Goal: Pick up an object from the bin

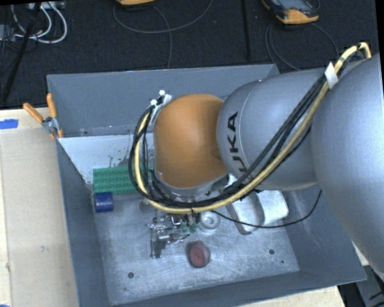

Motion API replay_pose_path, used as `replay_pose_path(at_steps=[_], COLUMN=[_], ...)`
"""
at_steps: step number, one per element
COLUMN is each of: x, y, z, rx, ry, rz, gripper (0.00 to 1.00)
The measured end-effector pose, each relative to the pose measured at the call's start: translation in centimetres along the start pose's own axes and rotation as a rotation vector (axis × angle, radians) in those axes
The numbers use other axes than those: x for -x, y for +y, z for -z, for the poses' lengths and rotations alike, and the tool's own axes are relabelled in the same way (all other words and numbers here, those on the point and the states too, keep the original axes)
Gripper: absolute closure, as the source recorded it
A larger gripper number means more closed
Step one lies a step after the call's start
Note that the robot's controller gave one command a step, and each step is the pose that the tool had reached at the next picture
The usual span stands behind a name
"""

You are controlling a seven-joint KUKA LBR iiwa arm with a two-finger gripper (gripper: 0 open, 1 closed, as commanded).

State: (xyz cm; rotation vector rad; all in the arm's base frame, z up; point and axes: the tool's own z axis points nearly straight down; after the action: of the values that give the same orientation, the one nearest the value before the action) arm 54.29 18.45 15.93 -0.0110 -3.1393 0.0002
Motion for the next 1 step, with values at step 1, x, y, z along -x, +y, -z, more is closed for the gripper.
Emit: replay_pose_path(at_steps=[1], x=[3.49], y=[-5.14], z=[-7.99], rx=[-0.003], ry=[0.004], rz=[0.224], gripper=[0.00])
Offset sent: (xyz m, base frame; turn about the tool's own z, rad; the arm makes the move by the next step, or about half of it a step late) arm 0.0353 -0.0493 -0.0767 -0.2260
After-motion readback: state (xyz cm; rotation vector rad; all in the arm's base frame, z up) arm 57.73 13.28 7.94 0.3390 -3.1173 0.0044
